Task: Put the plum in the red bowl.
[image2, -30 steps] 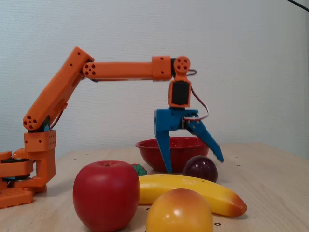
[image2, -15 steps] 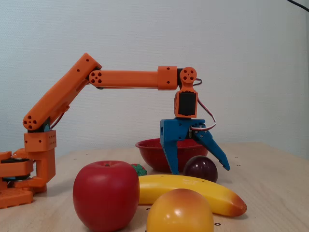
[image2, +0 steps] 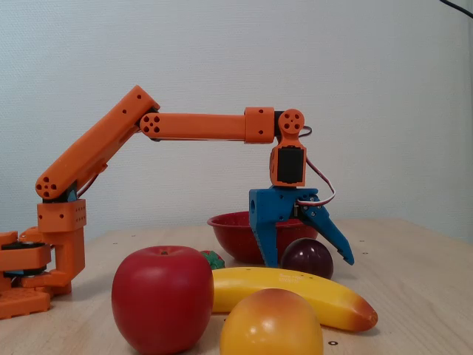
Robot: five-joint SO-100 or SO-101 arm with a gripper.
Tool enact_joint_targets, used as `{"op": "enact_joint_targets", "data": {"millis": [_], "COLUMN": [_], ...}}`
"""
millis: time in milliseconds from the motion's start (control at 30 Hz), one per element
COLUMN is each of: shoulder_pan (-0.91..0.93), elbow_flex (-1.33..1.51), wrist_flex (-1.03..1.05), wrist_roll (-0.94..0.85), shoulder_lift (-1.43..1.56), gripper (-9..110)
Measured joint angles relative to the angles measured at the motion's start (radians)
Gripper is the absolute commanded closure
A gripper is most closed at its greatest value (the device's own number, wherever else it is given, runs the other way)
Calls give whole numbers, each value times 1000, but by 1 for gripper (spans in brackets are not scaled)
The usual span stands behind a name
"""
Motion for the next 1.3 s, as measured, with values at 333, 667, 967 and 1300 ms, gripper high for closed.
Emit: {"op": "enact_joint_targets", "data": {"millis": [333, 667, 967, 1300], "shoulder_pan": [8, 11, 11, 11], "elbow_flex": [-2, -2, -2, -2], "wrist_flex": [-9, -34, -35, 52], "wrist_roll": [3, 14, 14, 6], "shoulder_lift": [-8, -8, -8, 9], "gripper": [58, 72, 101, 101]}}
